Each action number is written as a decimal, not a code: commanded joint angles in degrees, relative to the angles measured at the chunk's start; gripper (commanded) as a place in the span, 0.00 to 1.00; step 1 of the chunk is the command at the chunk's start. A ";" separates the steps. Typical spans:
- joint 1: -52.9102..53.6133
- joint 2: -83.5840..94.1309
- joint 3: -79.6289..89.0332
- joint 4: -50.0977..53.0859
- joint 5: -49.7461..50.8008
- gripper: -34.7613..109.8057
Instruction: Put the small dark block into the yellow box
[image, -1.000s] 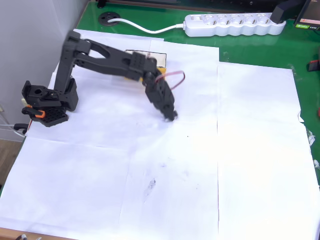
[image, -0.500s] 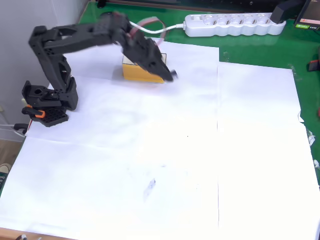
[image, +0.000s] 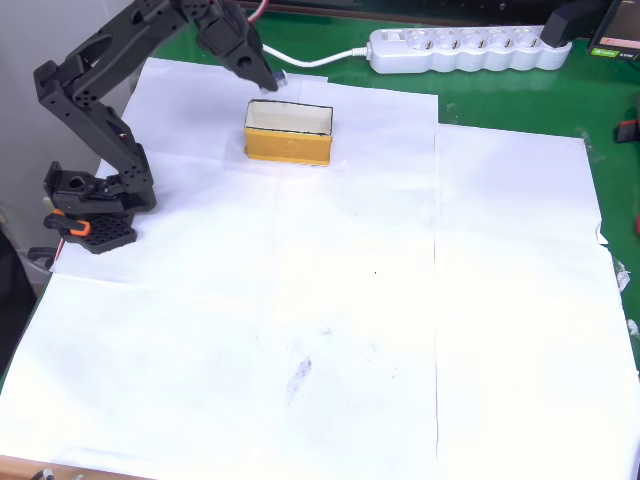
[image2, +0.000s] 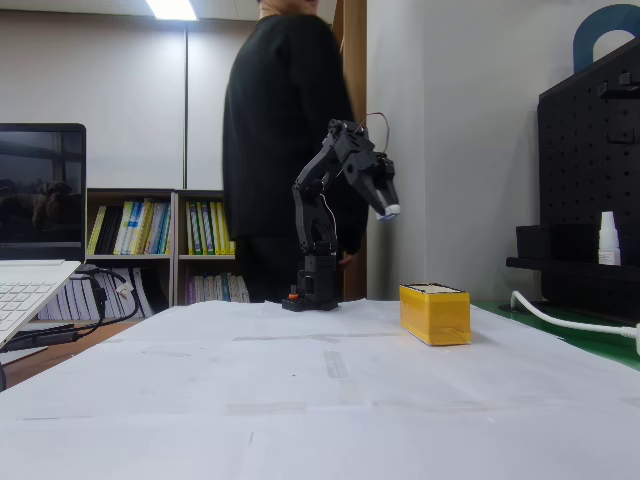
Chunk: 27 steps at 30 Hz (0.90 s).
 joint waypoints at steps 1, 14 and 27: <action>-1.93 2.20 -0.26 -3.69 -0.26 0.24; -7.91 11.95 -3.52 -9.23 -0.44 0.24; -6.77 15.64 -9.05 -17.67 -2.99 0.29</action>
